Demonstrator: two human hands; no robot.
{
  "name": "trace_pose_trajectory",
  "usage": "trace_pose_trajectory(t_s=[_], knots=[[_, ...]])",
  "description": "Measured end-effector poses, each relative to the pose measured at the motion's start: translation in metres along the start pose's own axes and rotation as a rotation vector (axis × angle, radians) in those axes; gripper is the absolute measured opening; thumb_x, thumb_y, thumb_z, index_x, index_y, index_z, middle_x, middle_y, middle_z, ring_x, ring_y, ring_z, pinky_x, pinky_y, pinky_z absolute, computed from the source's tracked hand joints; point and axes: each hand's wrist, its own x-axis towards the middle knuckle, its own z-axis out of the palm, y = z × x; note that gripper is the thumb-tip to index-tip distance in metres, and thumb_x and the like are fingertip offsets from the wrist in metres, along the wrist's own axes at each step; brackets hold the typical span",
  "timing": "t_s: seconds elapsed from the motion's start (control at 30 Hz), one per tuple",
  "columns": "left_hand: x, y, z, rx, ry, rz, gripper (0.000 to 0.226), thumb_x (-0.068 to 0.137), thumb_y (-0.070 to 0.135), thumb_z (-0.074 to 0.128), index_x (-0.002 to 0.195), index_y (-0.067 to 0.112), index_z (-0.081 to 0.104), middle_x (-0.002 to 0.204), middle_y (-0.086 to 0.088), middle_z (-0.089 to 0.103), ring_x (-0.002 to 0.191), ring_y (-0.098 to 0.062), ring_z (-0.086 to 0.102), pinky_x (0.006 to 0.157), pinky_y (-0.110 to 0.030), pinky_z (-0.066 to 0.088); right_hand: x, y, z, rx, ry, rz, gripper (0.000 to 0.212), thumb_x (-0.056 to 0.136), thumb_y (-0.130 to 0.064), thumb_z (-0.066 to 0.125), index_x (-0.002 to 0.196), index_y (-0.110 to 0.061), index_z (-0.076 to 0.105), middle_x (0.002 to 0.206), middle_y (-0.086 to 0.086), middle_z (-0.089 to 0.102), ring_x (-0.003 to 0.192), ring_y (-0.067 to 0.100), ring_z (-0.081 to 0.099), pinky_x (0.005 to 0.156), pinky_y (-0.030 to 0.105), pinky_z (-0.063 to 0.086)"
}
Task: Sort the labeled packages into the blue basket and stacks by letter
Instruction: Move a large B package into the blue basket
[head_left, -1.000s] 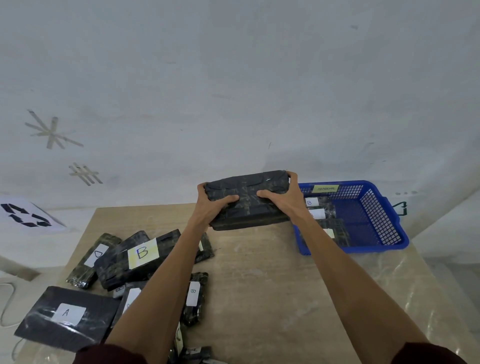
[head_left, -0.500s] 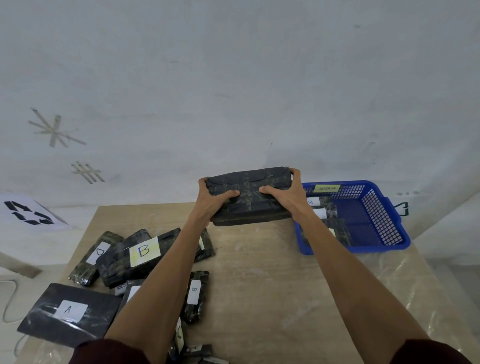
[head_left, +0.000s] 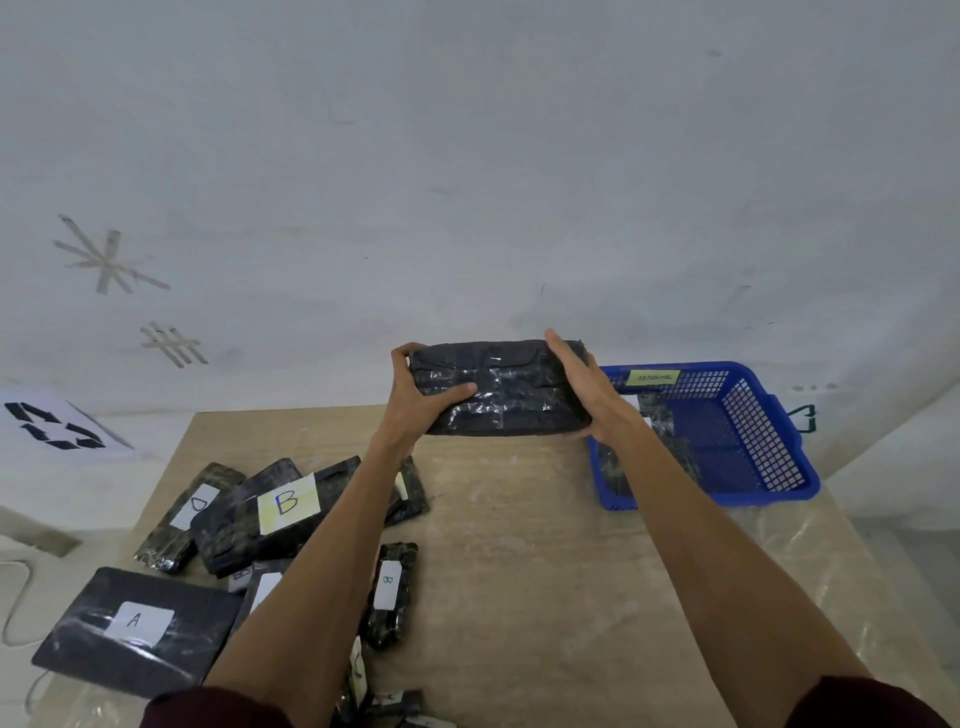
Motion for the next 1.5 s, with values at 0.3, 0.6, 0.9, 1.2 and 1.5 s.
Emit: trace_pose_trajectory(t_s=[0.3, 0.6, 0.9, 1.2, 1.5], knots=[[0.002, 0.021, 0.010, -0.229, 0.002, -0.359, 0.075, 0.086, 0.080, 0.046, 0.140, 0.028, 0.046, 0.125, -0.008, 0.066, 0.108, -0.028, 0.067, 0.088, -0.051, 0.057, 0.005, 0.001, 0.003, 0.135, 0.134, -0.065, 0.049, 0.091, -0.043, 0.062, 0.131, -0.027, 0.039, 0.119, 0.011, 0.058, 0.101, 0.022, 0.058, 0.076, 0.037, 0.050], [0.011, 0.022, -0.006, -0.067, -0.088, -0.582, 0.079, 0.069, 0.053, 0.080, 0.134, 0.022, 0.047, 0.128, -0.013, 0.059, 0.115, -0.032, 0.056, 0.086, -0.055, 0.054, 0.002, 0.008, -0.008, 0.000, 0.051, -0.033, 0.031, 0.090, -0.035, 0.061, 0.118, -0.021, 0.054, 0.116, 0.010, 0.059, 0.103, 0.022, 0.056, 0.077, 0.035, 0.047], [0.004, 0.025, -0.002, 0.005, -0.031, -0.490, 0.069, 0.084, 0.035, 0.076, 0.133, 0.021, 0.030, 0.113, -0.010, 0.053, 0.101, -0.028, 0.059, 0.079, -0.049, 0.058, 0.004, 0.011, -0.006, -0.087, 0.029, -0.025, 0.070, 0.083, -0.046, 0.076, 0.135, -0.027, 0.033, 0.121, 0.010, 0.053, 0.107, 0.026, 0.057, 0.081, 0.042, 0.055], [-0.002, 0.021, 0.007, -0.045, 0.065, -0.331, 0.086, 0.067, 0.034, 0.094, 0.128, 0.022, 0.034, 0.119, -0.008, 0.057, 0.101, -0.027, 0.067, 0.071, -0.043, 0.063, 0.008, 0.023, 0.006, -0.110, 0.184, -0.139, 0.083, 0.071, -0.043, 0.087, 0.131, -0.023, 0.034, 0.120, 0.006, 0.053, 0.110, 0.026, 0.057, 0.097, 0.049, 0.054], [0.000, 0.013, 0.008, -0.062, 0.072, -0.267, 0.093, 0.062, 0.039, 0.096, 0.128, 0.021, 0.033, 0.125, -0.010, 0.057, 0.105, -0.027, 0.067, 0.084, -0.047, 0.061, 0.007, 0.015, 0.004, -0.191, 0.158, -0.191, 0.088, 0.068, -0.048, 0.089, 0.129, -0.025, 0.031, 0.123, 0.006, 0.051, 0.112, 0.027, 0.057, 0.098, 0.049, 0.053]])
